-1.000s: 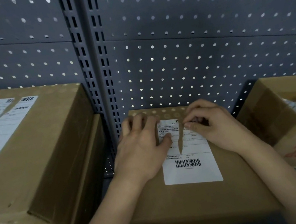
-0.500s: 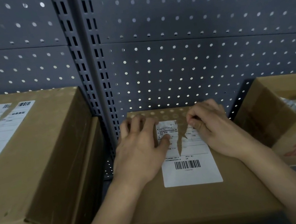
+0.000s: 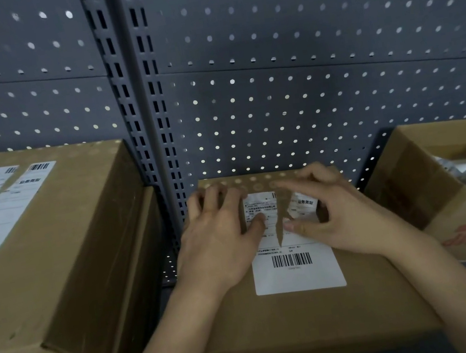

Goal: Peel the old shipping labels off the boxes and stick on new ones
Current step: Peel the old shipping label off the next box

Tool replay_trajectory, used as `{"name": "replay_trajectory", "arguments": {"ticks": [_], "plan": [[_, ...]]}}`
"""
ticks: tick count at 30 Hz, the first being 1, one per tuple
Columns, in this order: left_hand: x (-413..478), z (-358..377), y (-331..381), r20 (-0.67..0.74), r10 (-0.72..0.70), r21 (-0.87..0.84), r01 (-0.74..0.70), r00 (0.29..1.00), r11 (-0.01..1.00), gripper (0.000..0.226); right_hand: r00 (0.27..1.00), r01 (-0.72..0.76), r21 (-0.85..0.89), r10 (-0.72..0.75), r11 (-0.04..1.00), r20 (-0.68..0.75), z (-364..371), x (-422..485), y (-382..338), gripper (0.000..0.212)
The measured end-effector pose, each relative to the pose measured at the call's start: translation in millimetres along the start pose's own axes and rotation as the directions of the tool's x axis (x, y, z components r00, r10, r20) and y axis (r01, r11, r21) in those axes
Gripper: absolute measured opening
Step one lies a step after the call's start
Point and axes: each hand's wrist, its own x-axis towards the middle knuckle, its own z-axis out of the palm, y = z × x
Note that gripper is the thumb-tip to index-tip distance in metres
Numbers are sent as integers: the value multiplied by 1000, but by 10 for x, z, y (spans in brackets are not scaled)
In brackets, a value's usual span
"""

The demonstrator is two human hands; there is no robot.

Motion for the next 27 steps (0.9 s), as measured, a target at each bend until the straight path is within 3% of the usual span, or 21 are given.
{"name": "replay_trajectory", "arguments": {"ticks": [4,7,11,15,18,22,27], "plan": [[-6,4,-2,0,-4,-5,4,1000,1000,44,997,36,27,-34,999,-75,21,9,-23,17],[-5,6,-4,0,-5,-6,5,1000,1000,44,988,106,28,-102,994,-114,17,-16,-41,5],[2,4,1,5,-3,1,3,1000,1000,45,984,133,-39,-137,990,-113,10,-71,-69,3],[7,10,-1,6,-3,12,3,1000,1000,47,960,210,-144,-232,967,-157,6,-93,-102,18],[1,6,2,9,-5,11,4,1000,1000,46,940,247,-198,-284,949,-188,-10,-124,-142,8],[-3,2,0,14,-1,7,1,1000,1000,46,930,243,-226,-293,943,-222,7,-148,-155,28],[-2,-1,-1,13,-1,8,1,1000,1000,45,909,270,-210,-321,940,-268,27,-137,-131,37]]}}
